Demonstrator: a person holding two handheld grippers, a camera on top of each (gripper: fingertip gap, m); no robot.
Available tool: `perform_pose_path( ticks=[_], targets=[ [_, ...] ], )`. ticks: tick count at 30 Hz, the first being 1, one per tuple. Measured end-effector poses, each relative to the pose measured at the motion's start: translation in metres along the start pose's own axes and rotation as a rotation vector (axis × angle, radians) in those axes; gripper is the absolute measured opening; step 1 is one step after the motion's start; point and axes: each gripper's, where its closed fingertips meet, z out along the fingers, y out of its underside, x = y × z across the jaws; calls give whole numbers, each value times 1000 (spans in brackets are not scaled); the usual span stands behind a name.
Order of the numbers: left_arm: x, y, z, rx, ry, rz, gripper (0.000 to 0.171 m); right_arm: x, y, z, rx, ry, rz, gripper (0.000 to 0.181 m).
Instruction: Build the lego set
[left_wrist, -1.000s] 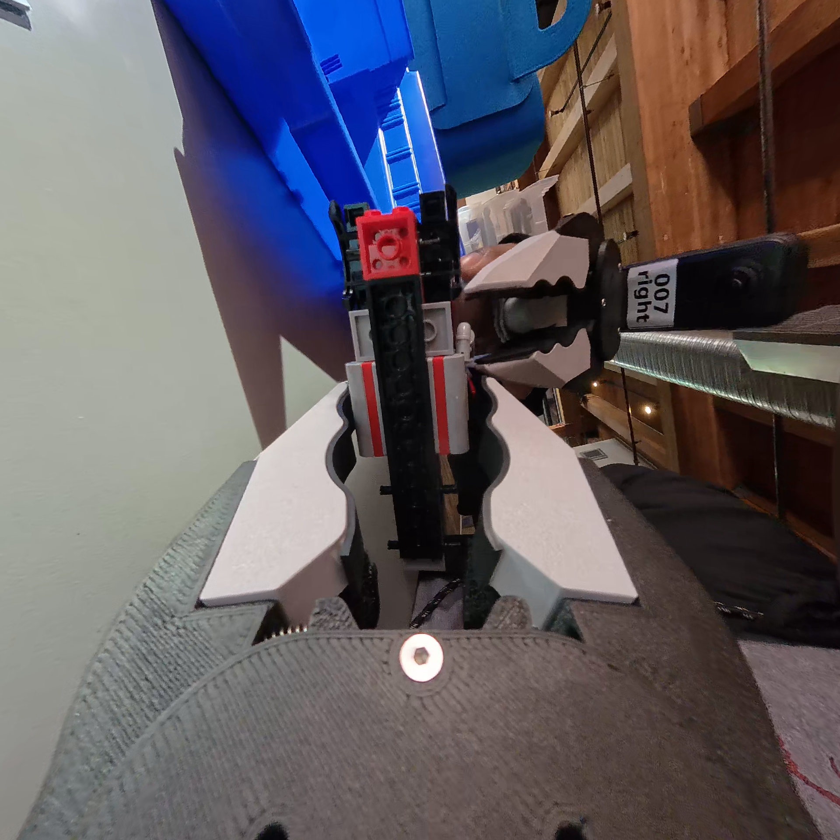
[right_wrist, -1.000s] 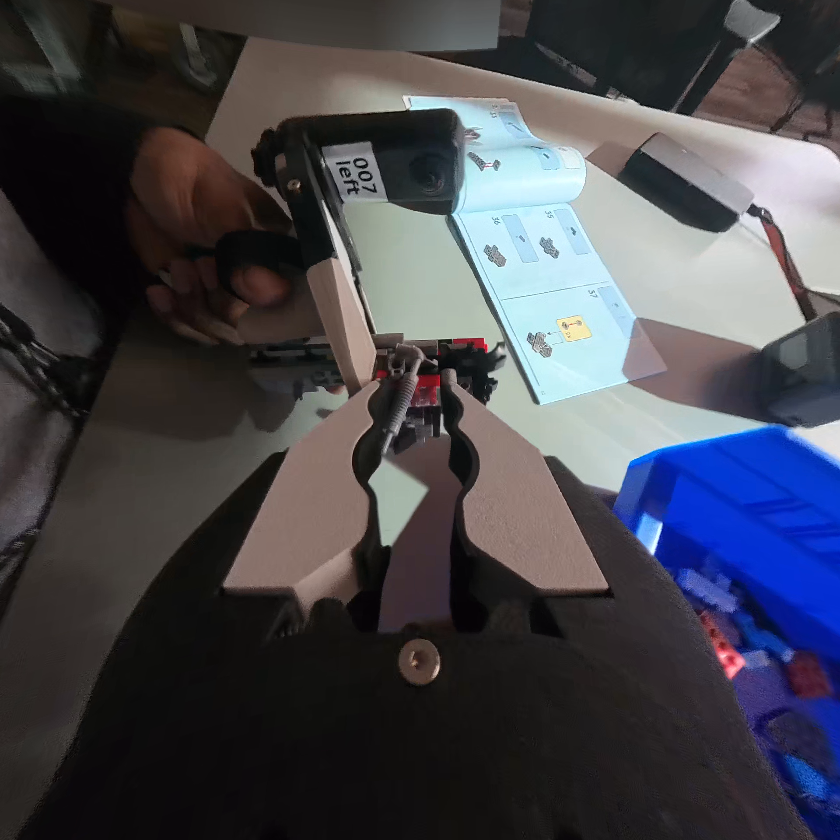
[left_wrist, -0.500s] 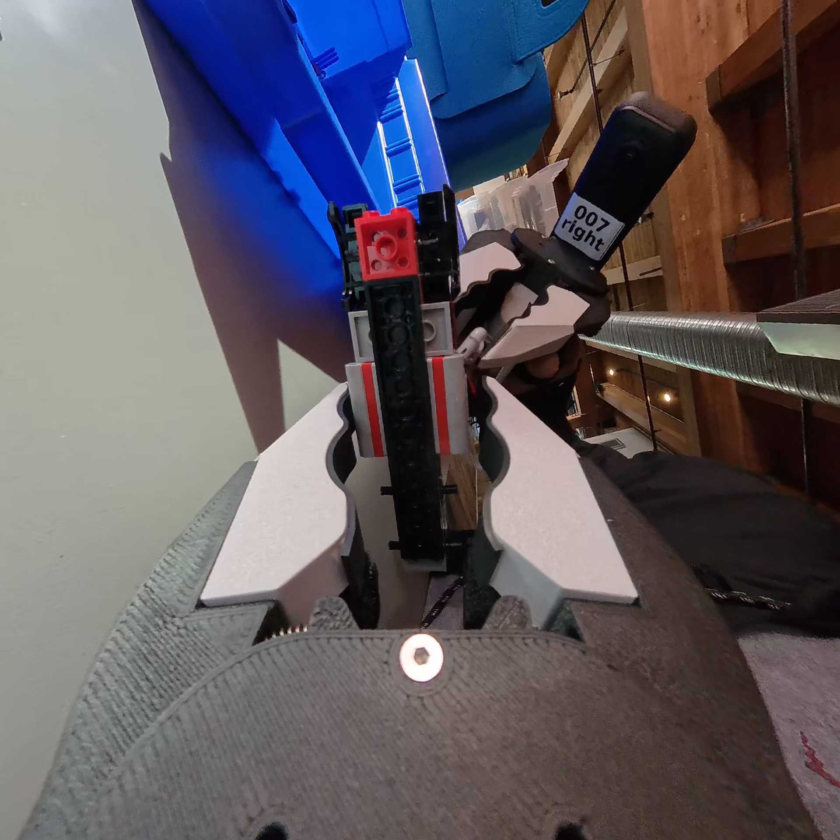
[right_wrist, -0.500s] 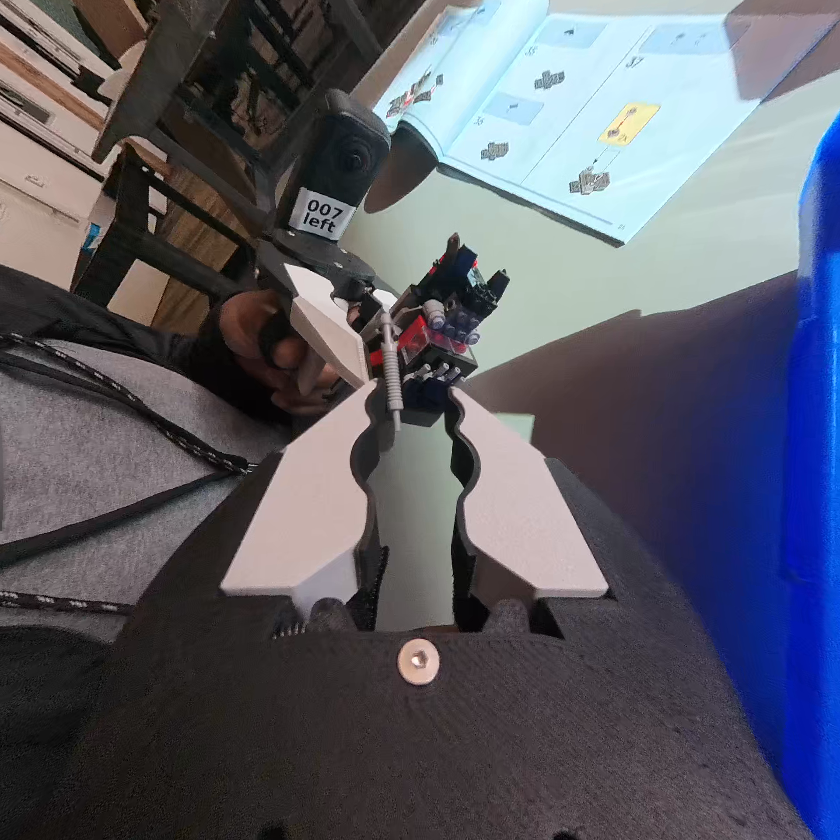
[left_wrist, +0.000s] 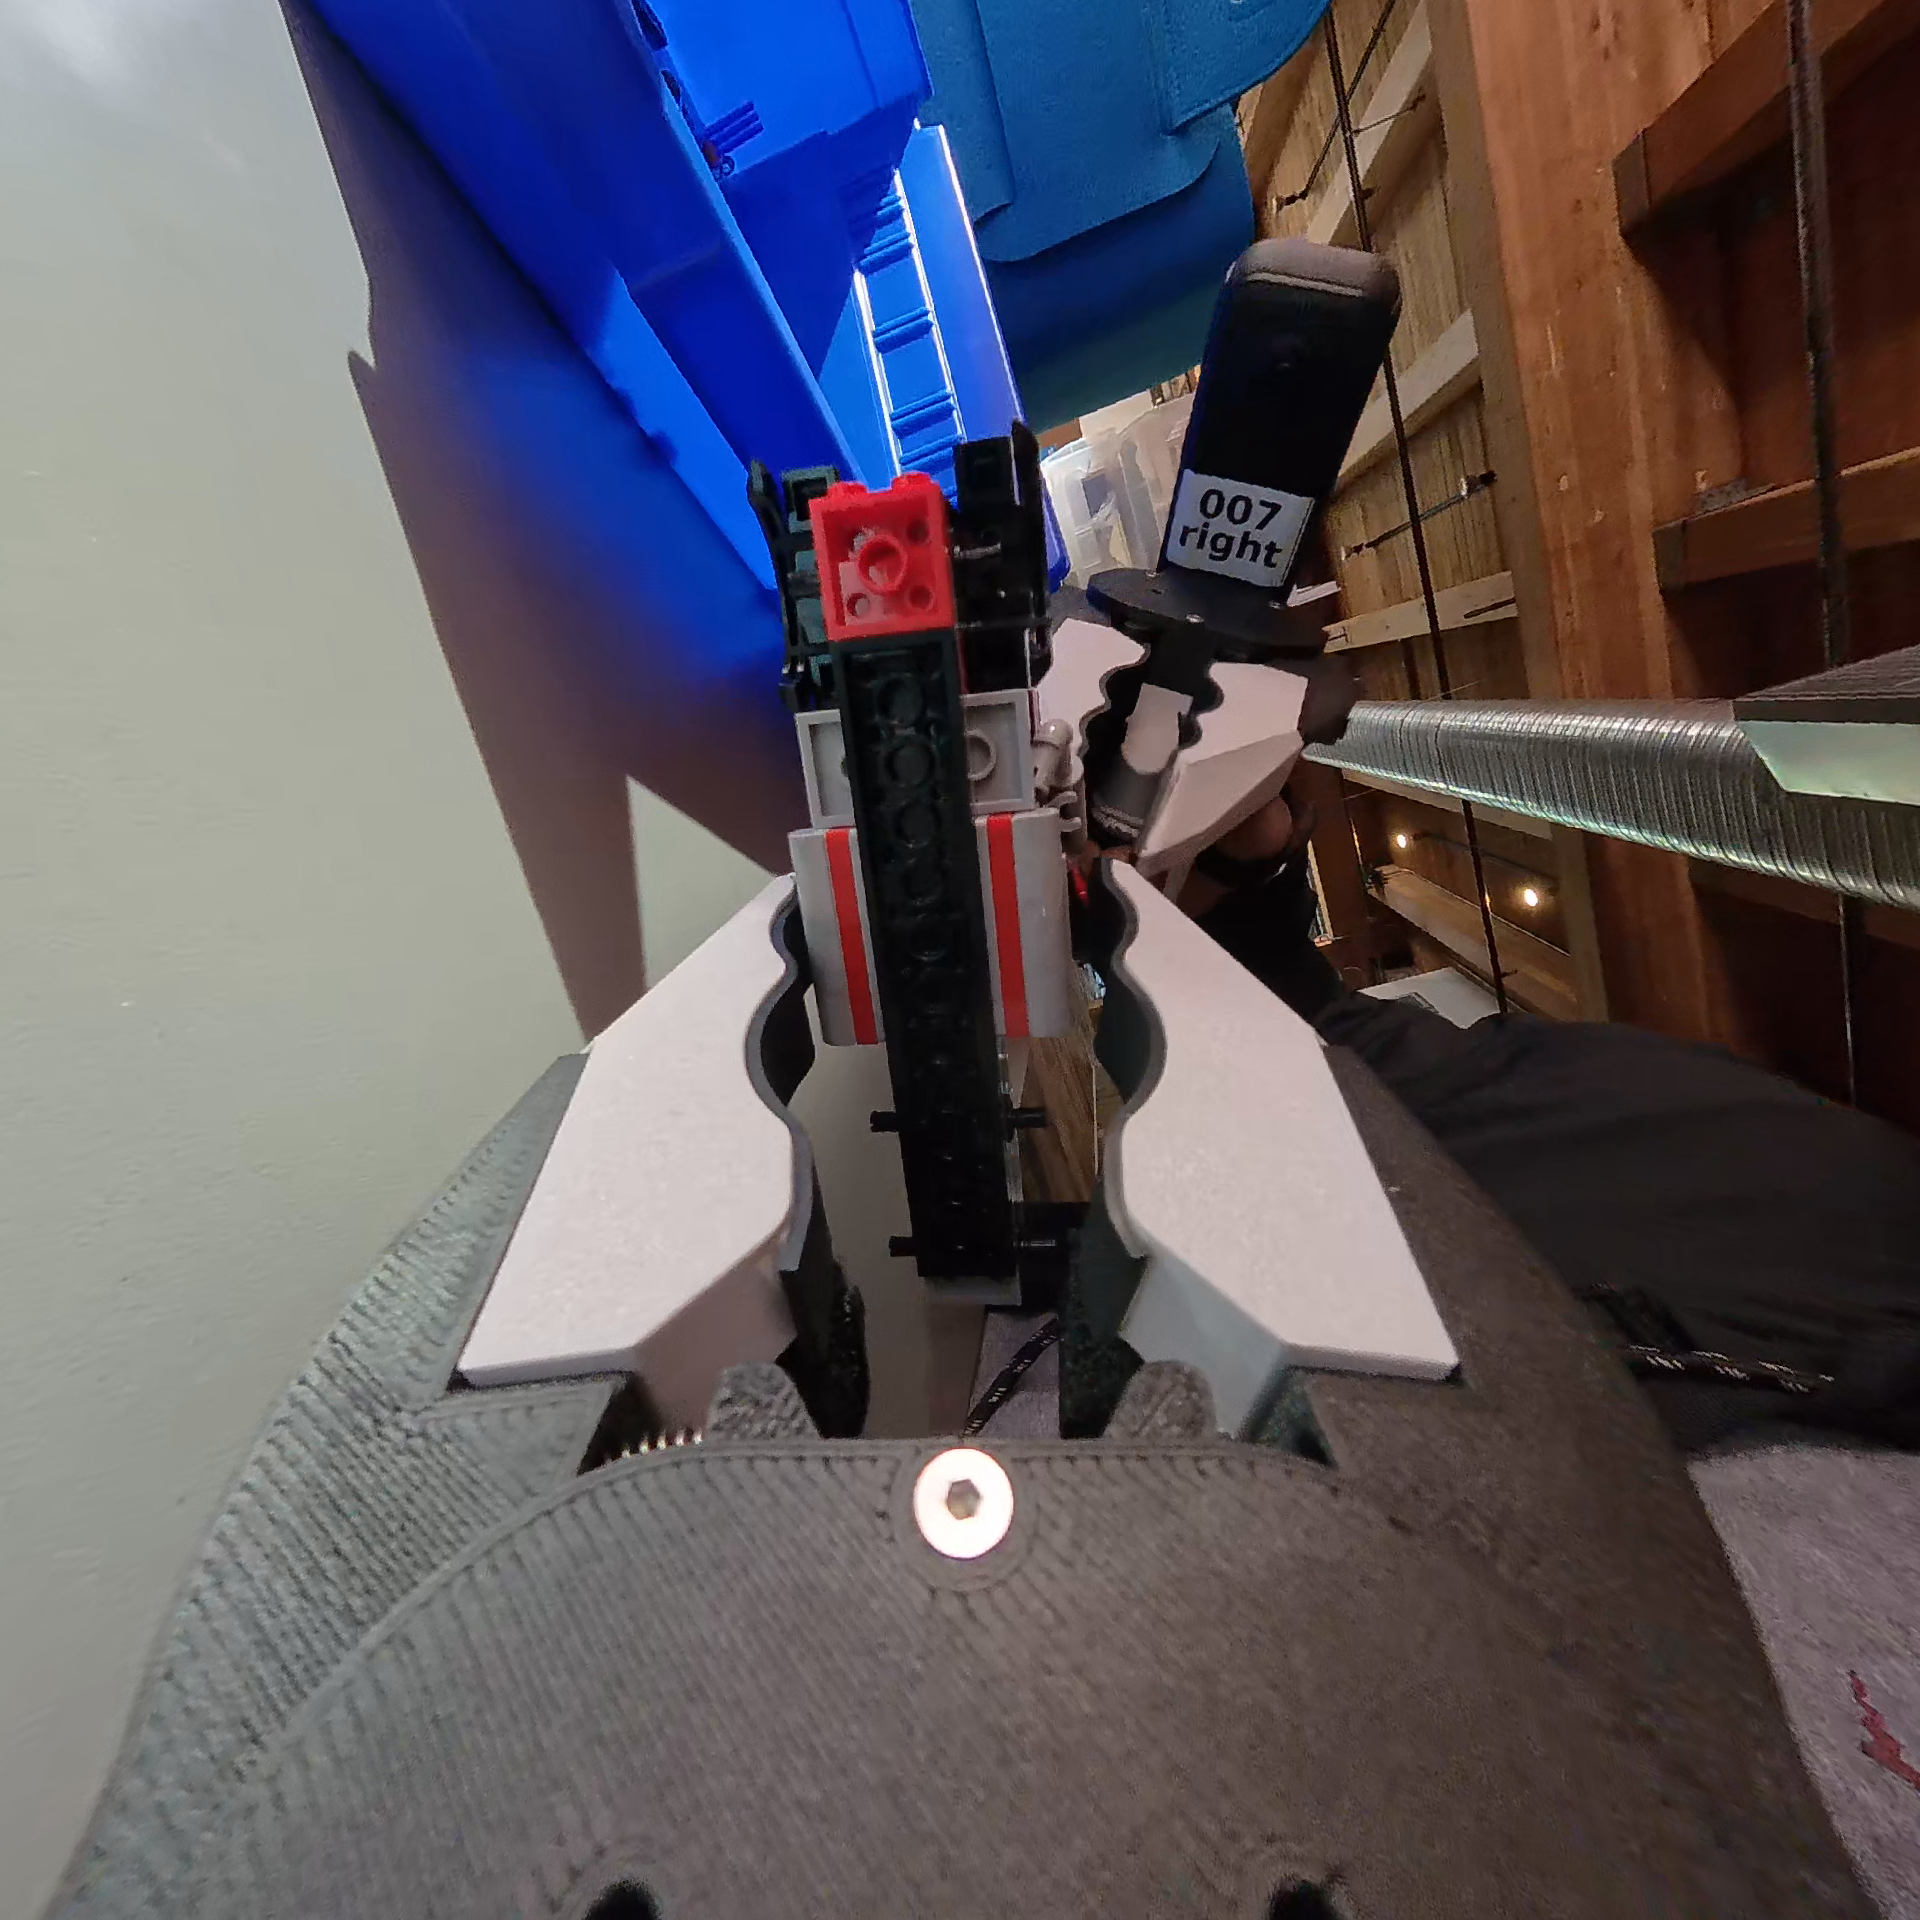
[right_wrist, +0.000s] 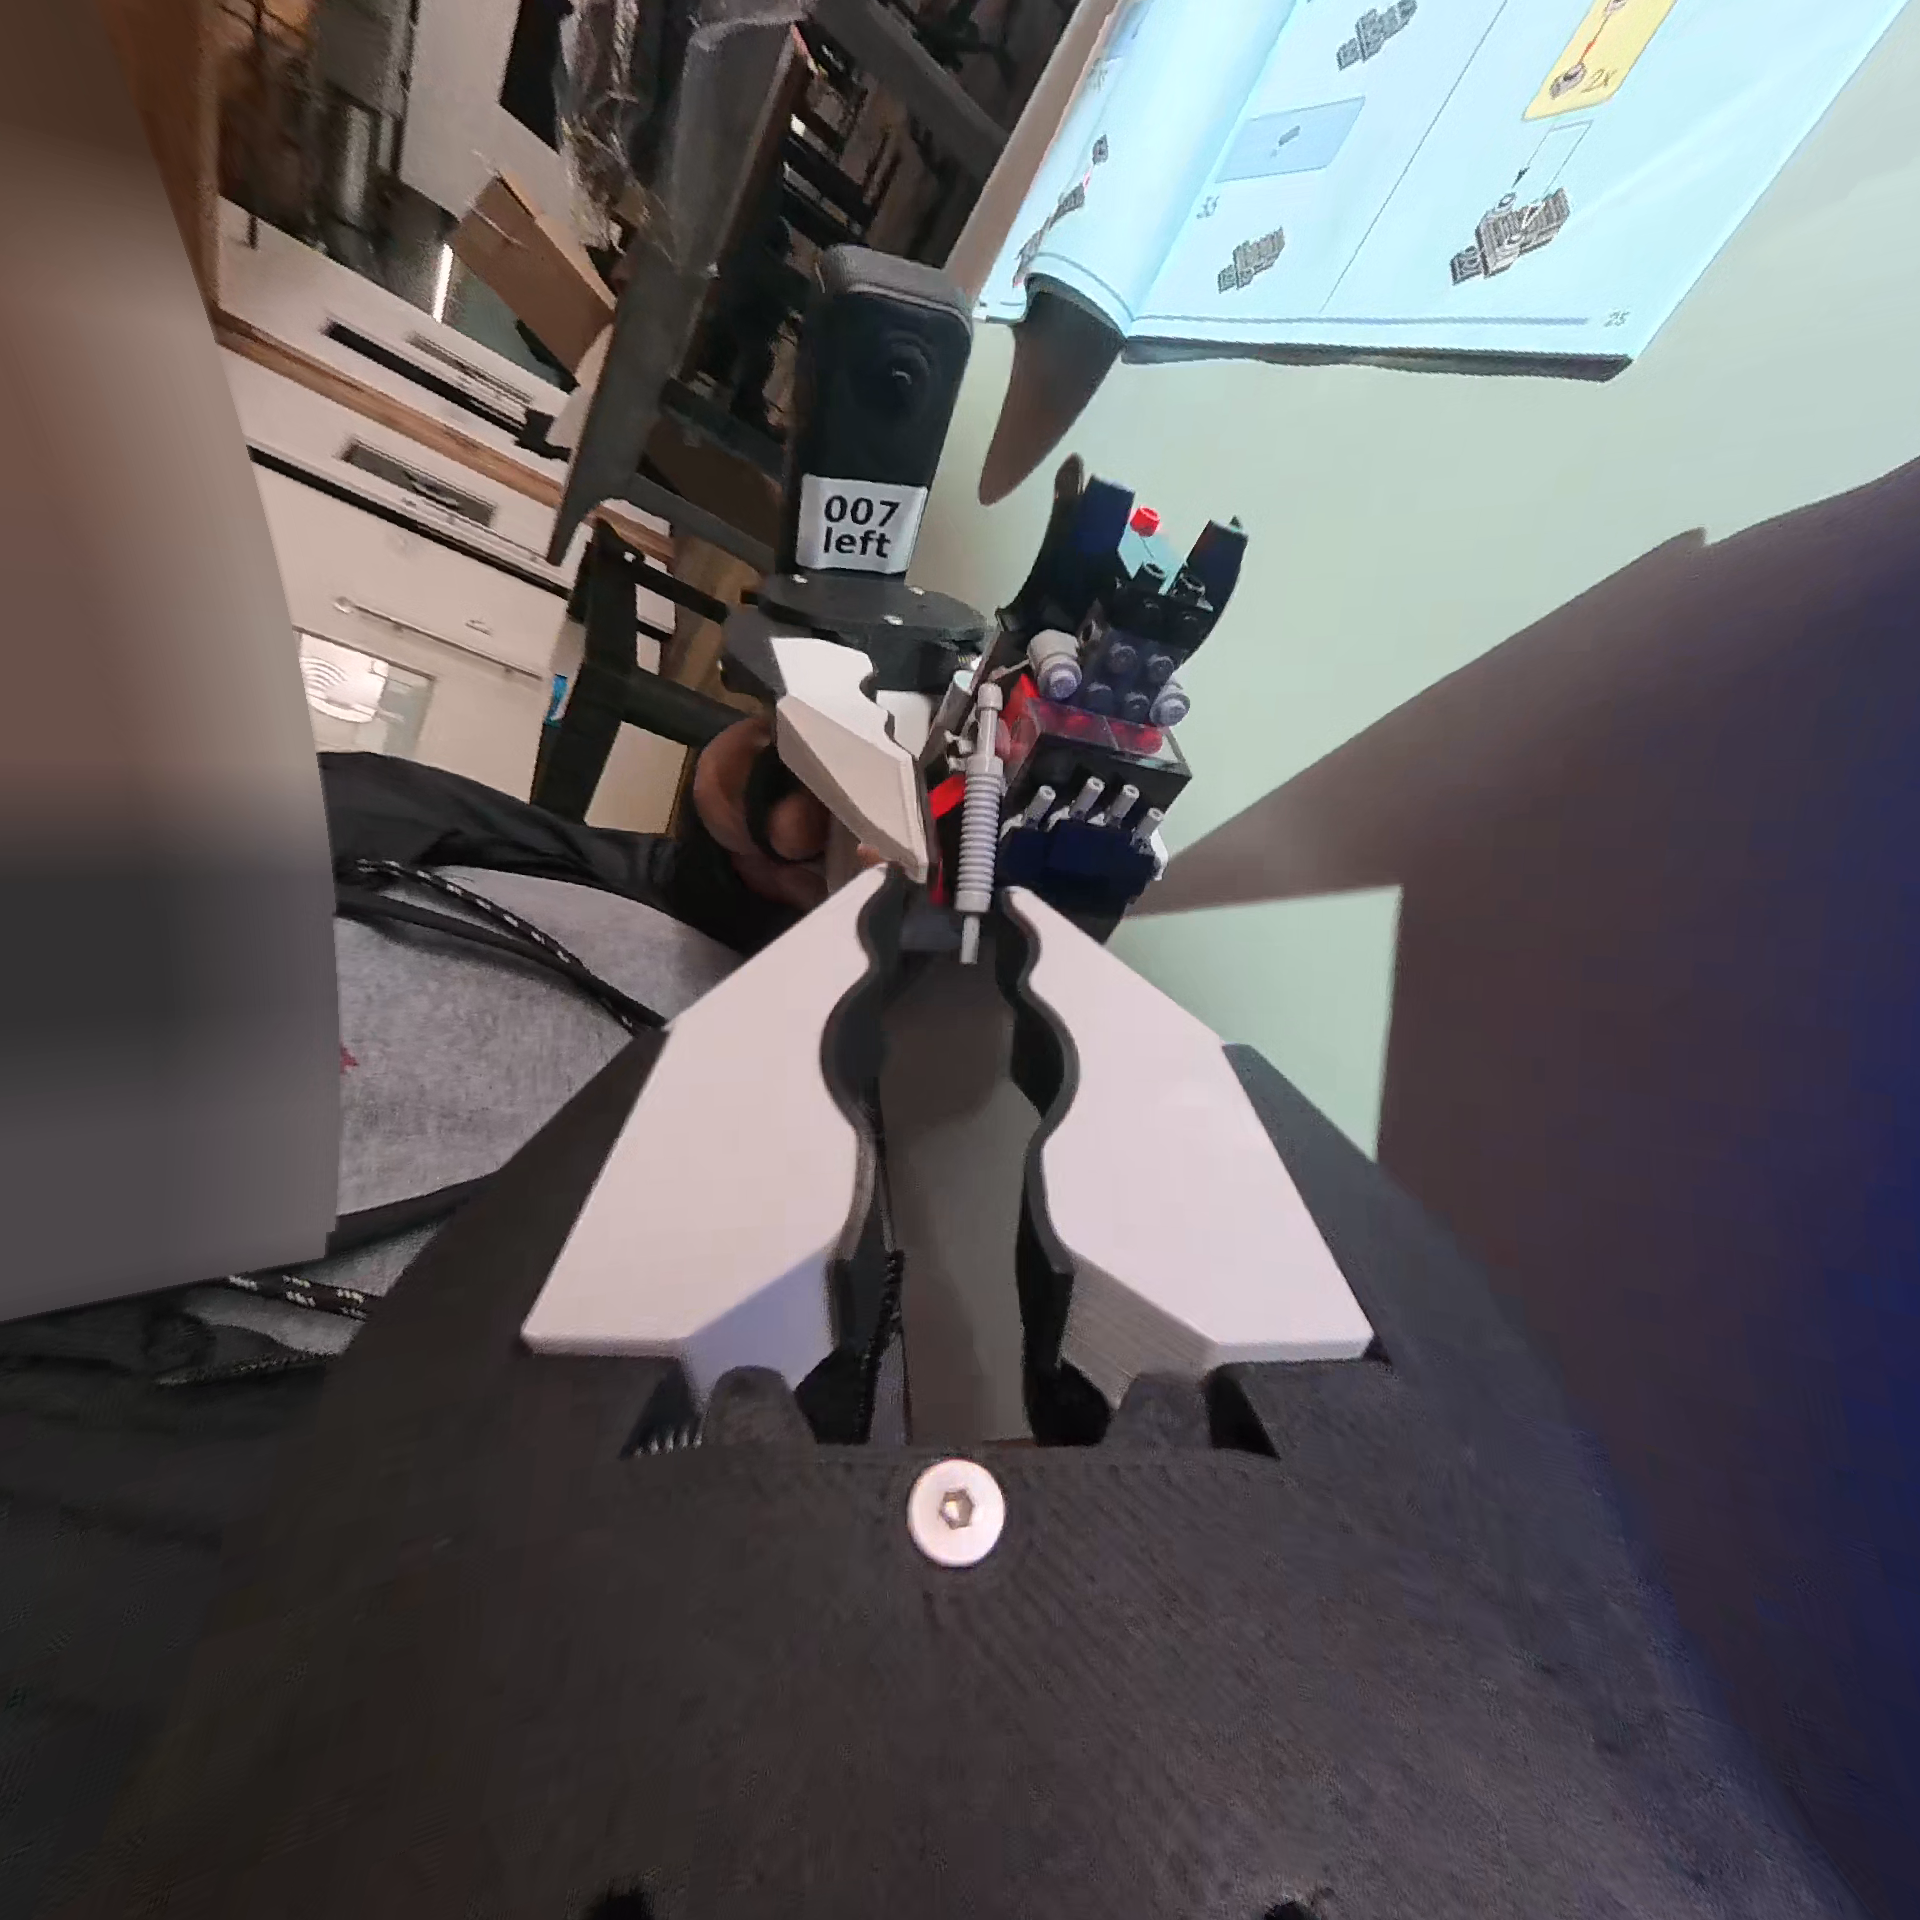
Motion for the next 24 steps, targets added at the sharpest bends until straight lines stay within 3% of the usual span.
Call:
perform_pose_path(
  ticks=[4, 8, 16, 24],
  targets=[
    [-1, 0, 0, -3, -18, 19, 54, 5, -4, -2, 12, 65, -86, 8],
    [-5, 0, 1, -11, -56, 48, 54, 2, -10, -8, -33, 200, -365, 8],
    [-9, -1, 3, -13, -88, 74, 53, 9, -6, -12, -327, 492, -933, 8],
    [-8, 0, 3, -18, -87, 78, 53, 11, -9, -13, -490, 602, -1143, 8]
  ],
)
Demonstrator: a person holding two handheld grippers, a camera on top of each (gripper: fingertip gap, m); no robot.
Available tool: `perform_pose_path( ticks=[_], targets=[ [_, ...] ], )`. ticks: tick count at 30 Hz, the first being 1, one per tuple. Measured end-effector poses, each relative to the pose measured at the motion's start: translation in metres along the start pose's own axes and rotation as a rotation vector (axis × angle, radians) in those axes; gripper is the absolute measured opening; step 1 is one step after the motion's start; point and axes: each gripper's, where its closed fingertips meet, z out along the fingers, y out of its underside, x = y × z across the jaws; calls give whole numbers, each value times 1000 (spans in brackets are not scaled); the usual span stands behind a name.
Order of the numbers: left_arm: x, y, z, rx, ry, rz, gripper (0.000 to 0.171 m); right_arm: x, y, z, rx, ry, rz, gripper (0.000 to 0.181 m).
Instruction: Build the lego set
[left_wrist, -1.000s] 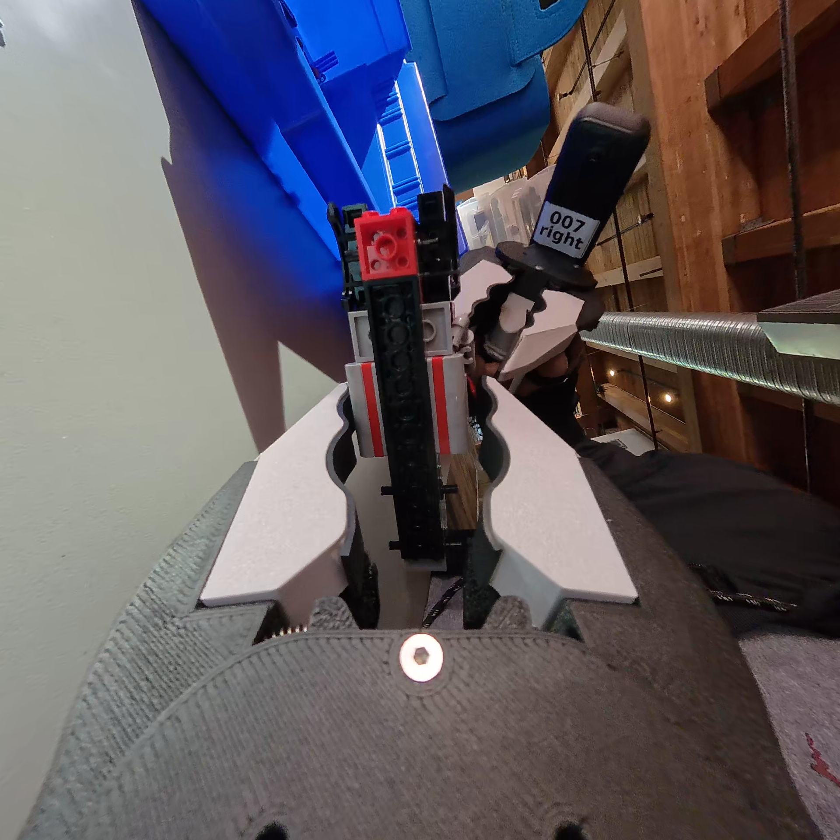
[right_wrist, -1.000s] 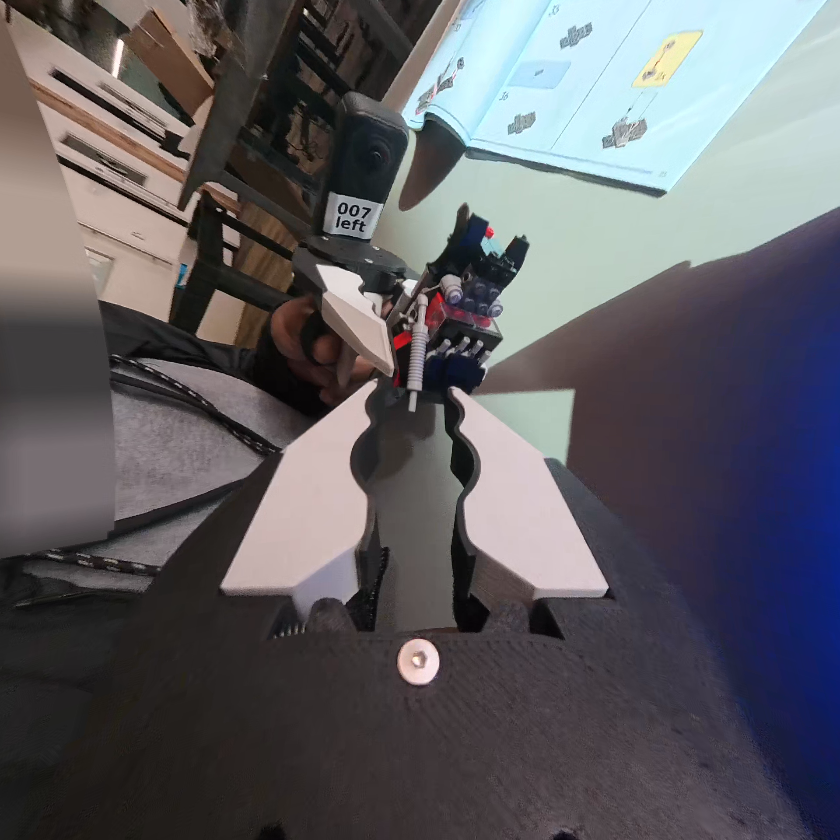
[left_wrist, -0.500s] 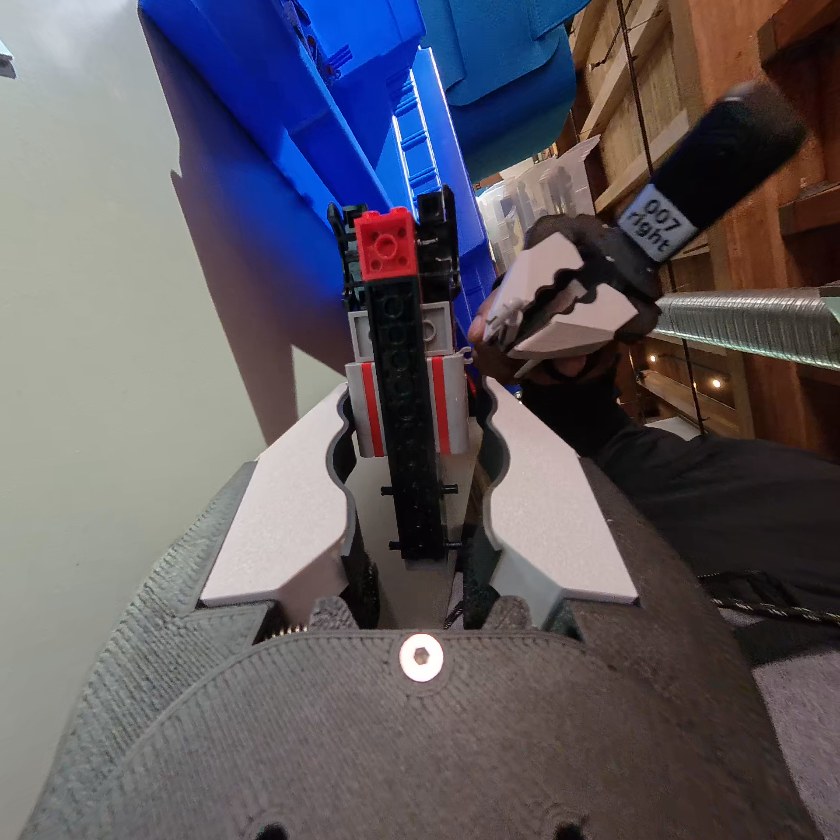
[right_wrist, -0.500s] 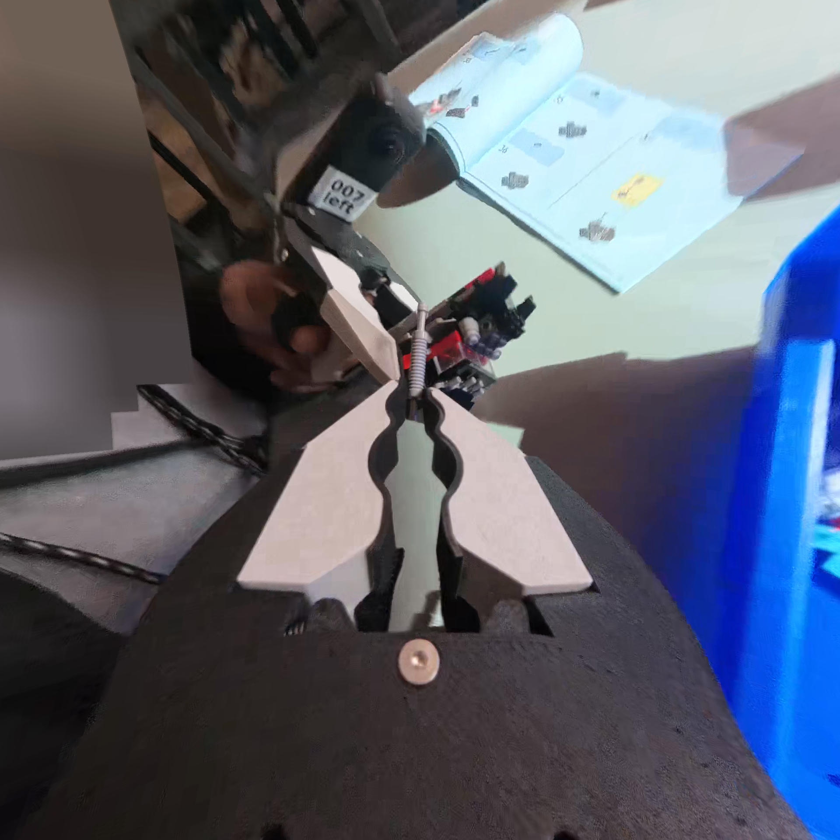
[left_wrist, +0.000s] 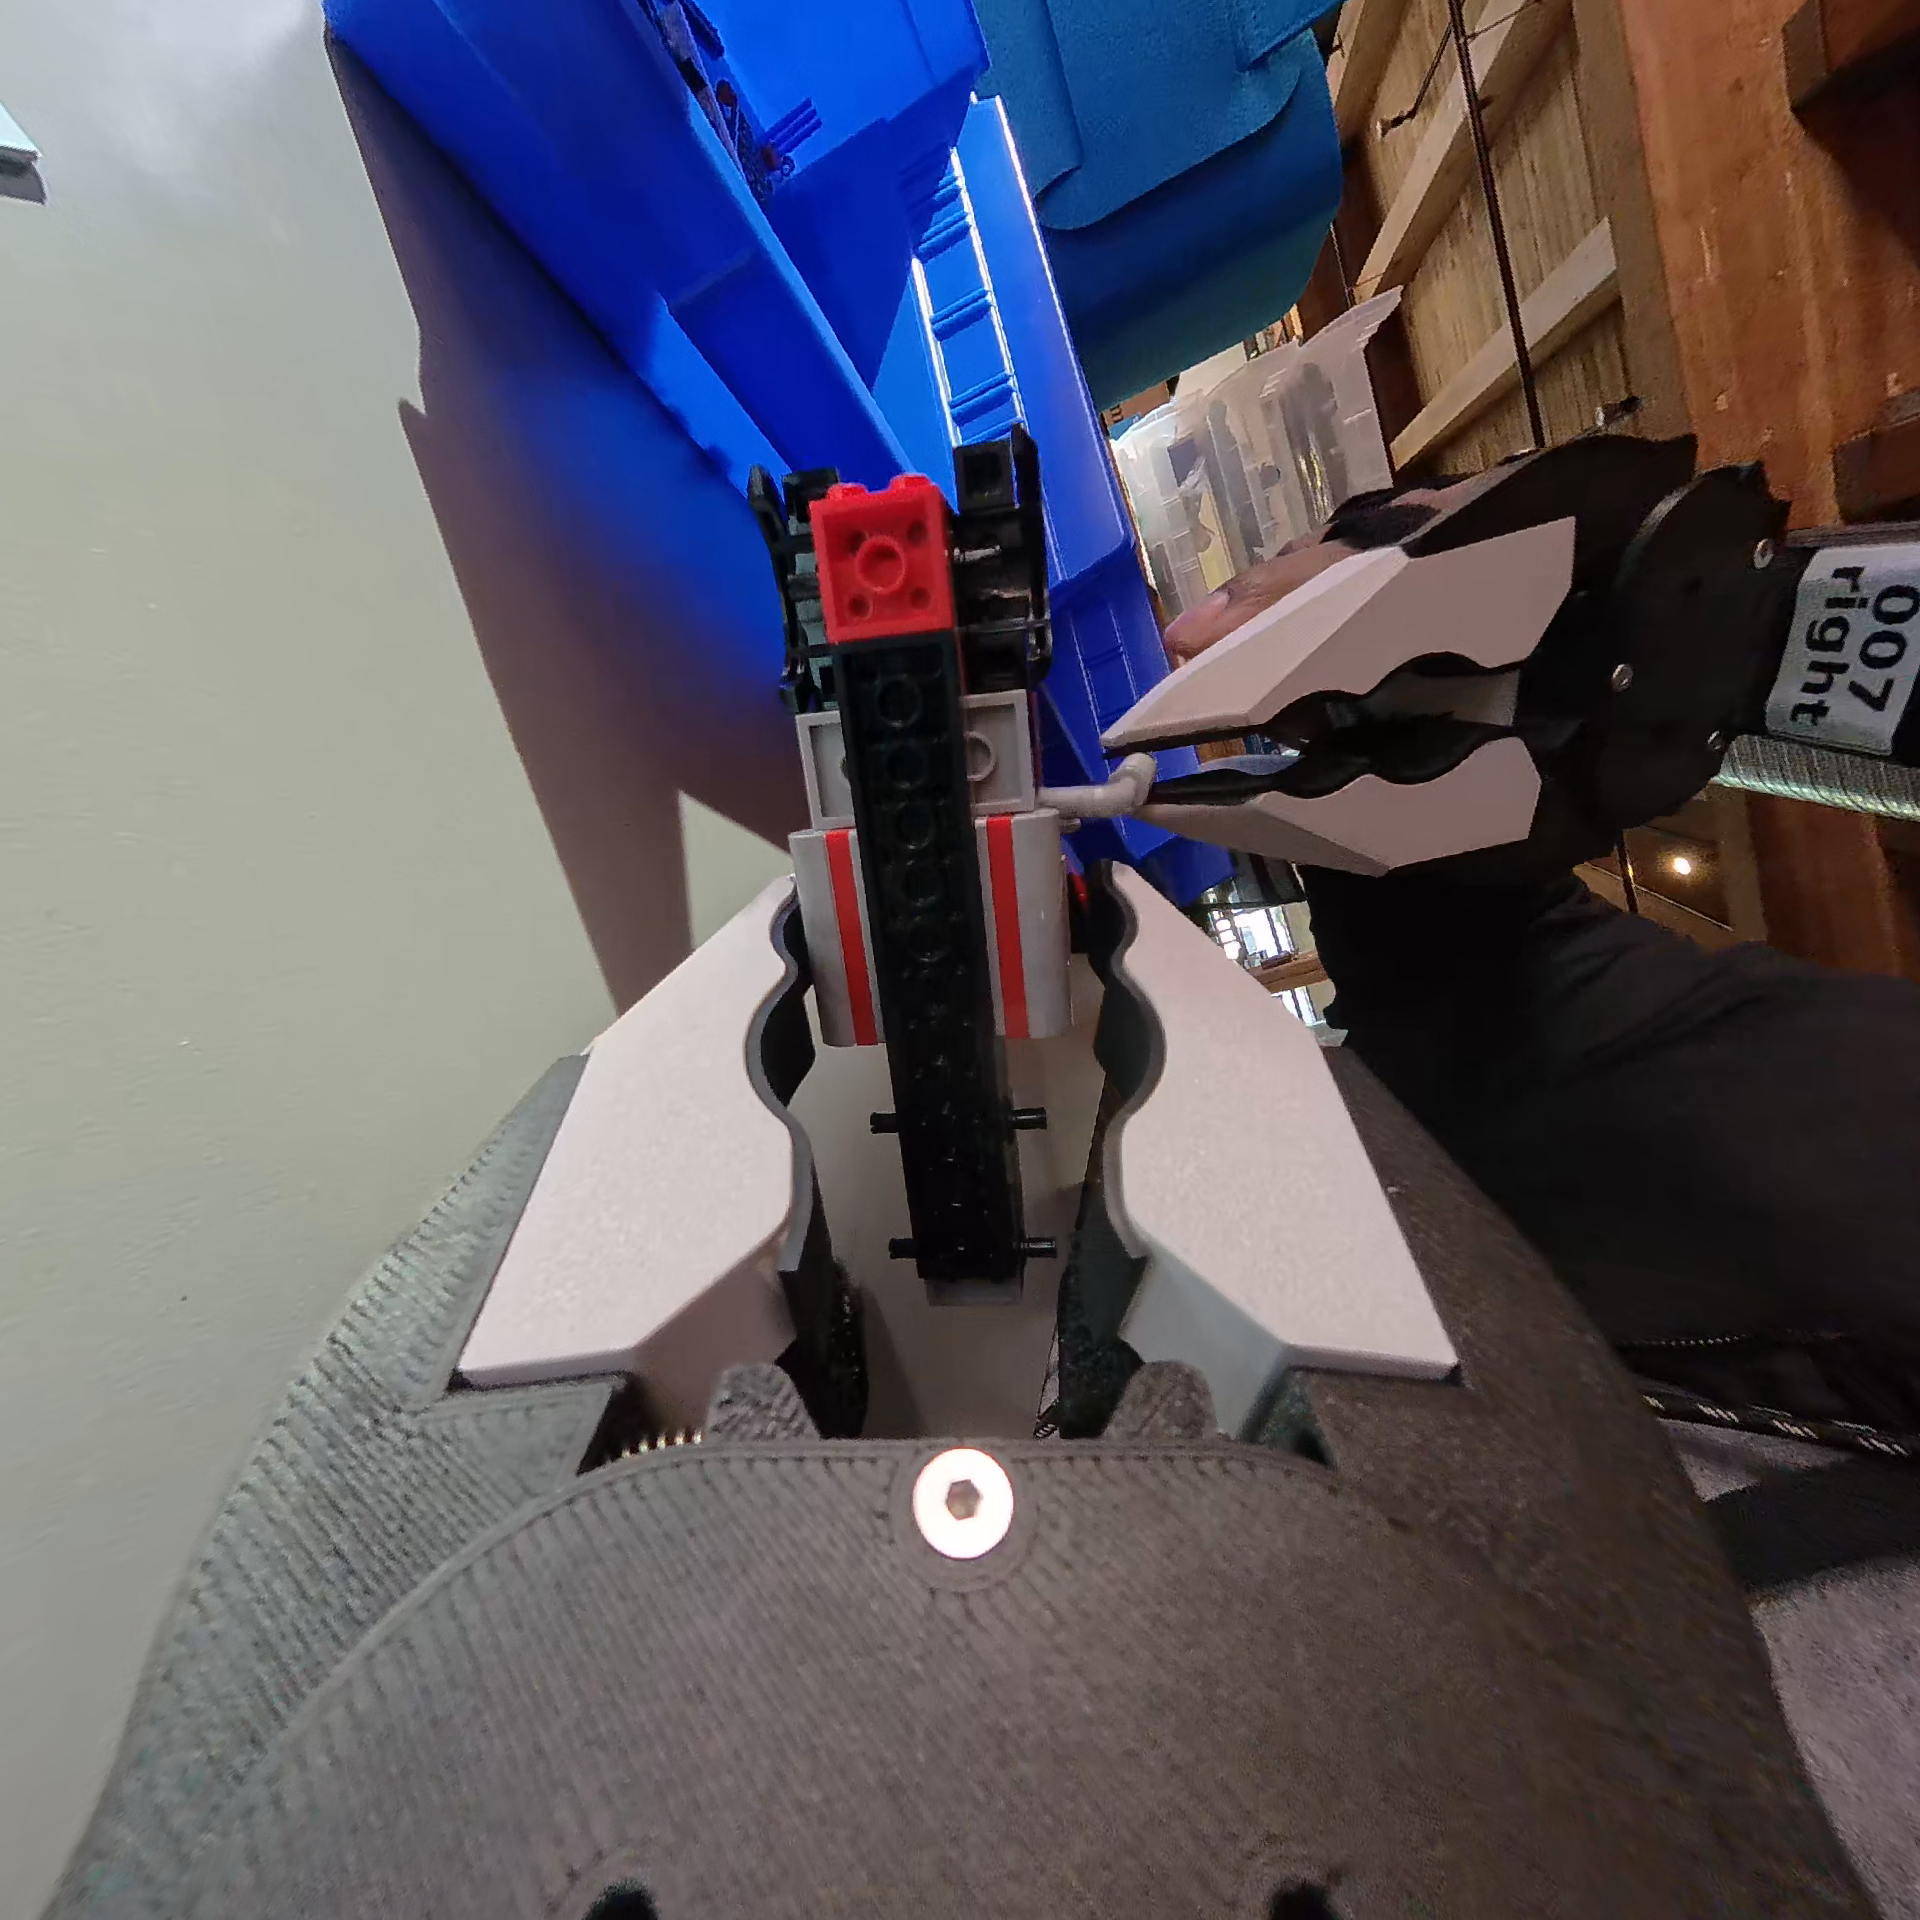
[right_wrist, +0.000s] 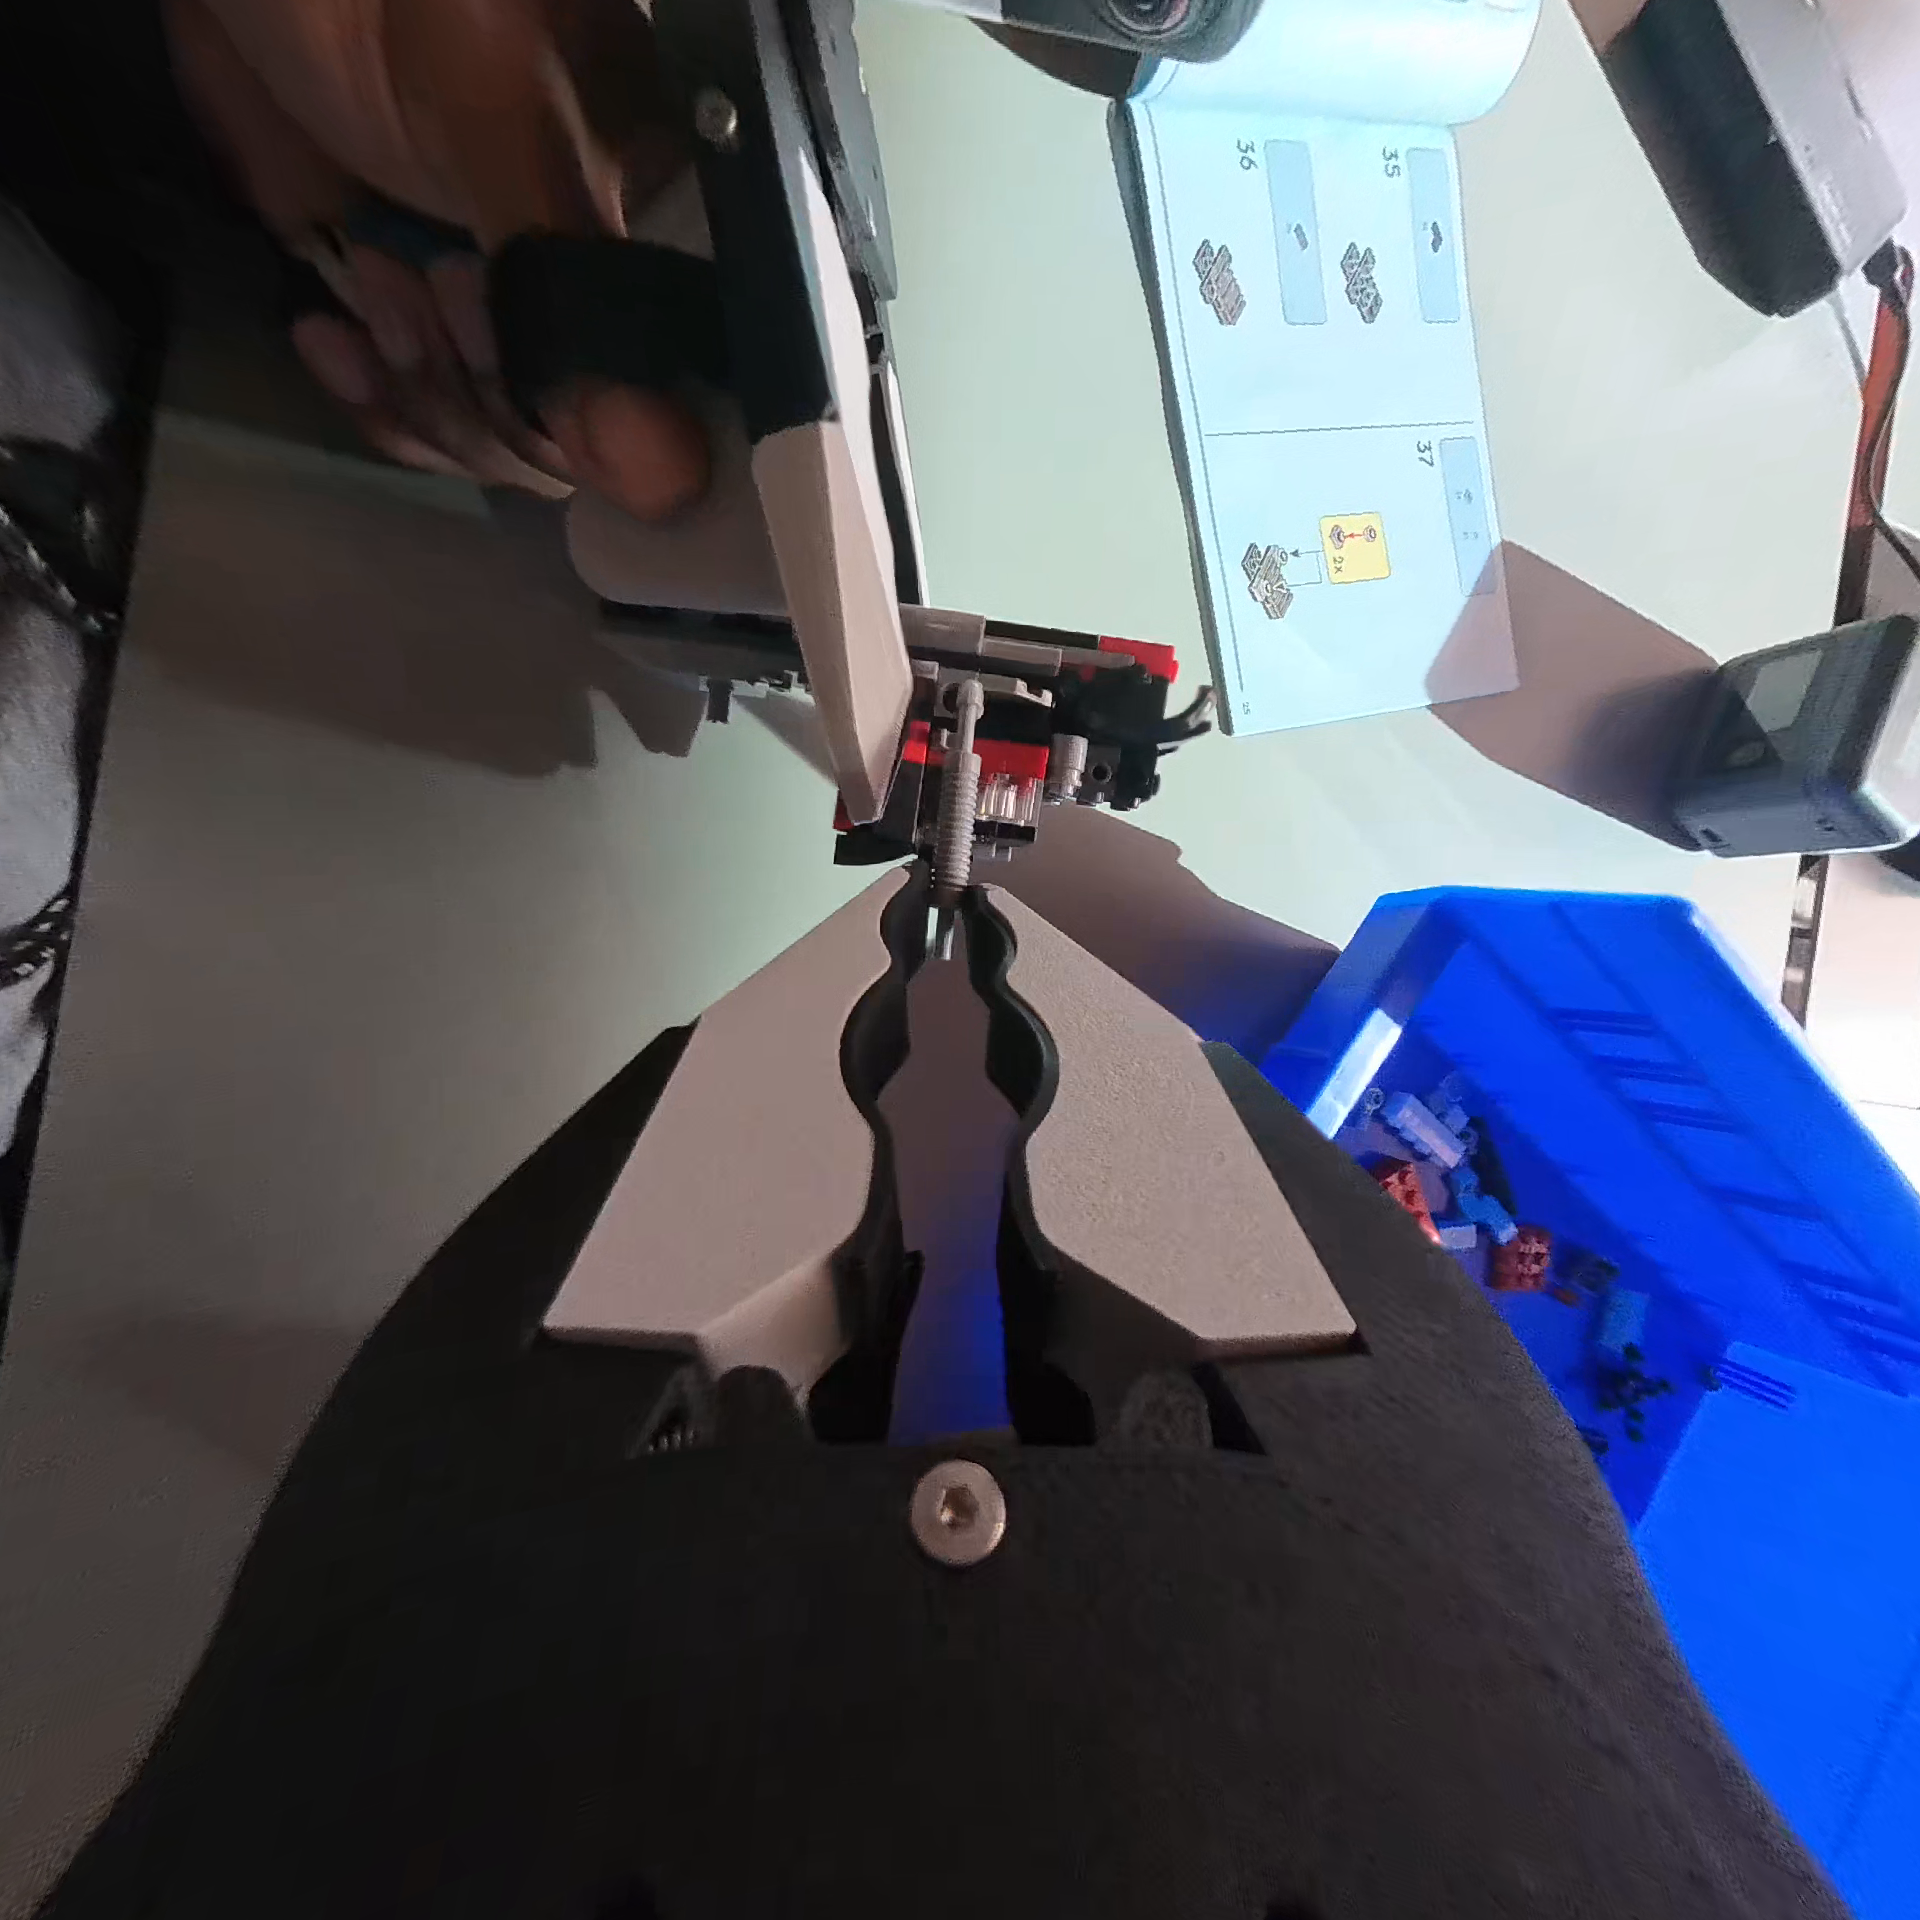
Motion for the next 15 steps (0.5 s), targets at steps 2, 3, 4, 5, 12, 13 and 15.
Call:
perform_pose_path(
  ticks=[2, 3, 4, 5, 12, 13, 15],
  targets=[
    [0, 0, 0, 1, 2, 1, 53, -3, -2, 0, -3, -13, -16, 8],
    [1, 0, 0, 1, 3, 2, 53, -3, -3, 0, -4, -17, -20, 8],
    [1, 0, 0, 0, 4, 3, 53, -4, -3, 0, -10, -17, -24, 8],
    [1, 0, 0, -1, 4, 4, 53, -3, -2, 1, -18, -16, -28, 8],
    [1, 1, 0, -3, 0, 9, 53, -3, 0, 5, -52, -26, -34, 8],
    [1, 1, 0, -1, 1, 7, 53, -3, 0, 5, -56, -25, -27, 8],
    [1, 0, 0, 2, 2, 5, 53, -3, 1, 6, -61, -31, -17, 8]
  ],
)
